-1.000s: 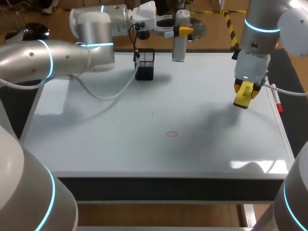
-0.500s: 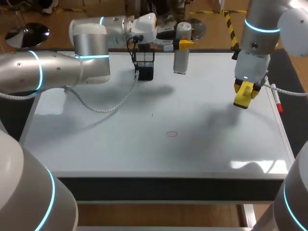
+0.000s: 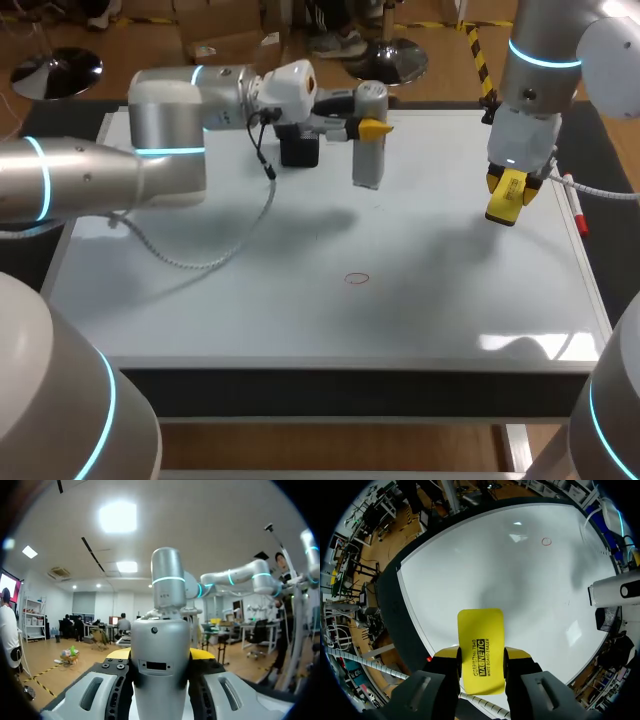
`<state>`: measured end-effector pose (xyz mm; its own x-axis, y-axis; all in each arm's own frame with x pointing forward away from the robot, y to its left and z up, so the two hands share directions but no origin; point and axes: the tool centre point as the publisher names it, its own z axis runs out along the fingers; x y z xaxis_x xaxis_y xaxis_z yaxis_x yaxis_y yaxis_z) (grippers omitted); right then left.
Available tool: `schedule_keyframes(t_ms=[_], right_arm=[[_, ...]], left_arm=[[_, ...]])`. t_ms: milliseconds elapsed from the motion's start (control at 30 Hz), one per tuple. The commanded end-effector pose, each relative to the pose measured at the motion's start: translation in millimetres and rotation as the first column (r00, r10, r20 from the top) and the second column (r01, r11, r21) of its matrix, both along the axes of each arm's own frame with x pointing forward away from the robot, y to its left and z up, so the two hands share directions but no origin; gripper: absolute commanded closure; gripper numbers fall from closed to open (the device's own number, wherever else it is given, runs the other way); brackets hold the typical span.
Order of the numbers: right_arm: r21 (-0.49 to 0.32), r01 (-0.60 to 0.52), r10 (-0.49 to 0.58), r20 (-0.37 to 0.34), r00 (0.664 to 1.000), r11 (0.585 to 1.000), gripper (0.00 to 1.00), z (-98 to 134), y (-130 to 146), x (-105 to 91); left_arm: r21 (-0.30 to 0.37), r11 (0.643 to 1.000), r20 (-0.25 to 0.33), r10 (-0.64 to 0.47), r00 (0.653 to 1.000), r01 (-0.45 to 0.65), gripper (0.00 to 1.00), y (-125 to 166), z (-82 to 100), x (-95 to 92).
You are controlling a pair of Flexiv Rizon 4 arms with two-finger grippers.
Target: Pick up the inspection probe, press it on each red-marked spot on the whiteboard one by one, put down the probe, pick up the eraser, and wipe off all the red marks.
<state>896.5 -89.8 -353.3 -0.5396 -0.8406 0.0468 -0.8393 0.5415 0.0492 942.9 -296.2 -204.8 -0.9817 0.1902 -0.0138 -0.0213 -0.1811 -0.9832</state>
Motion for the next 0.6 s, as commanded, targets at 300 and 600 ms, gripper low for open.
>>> schedule_keyframes(t_ms=[300,600], right_arm=[[-0.002,-0.002,0.002,0.001,1.0,1.0,1.0,1,-1,0.0],[-0.002,-0.002,0.002,0.001,1.0,1.0,1.0,1,-1,0.0]], left_arm=[[0.002,1.0,-0.035,-0.018,0.999,0.018,1.0,28,-5.9,-62.8],[-0.016,0.998,-0.089,-0.068,0.994,0.066,1.0,26,-17.3,-96.8]])
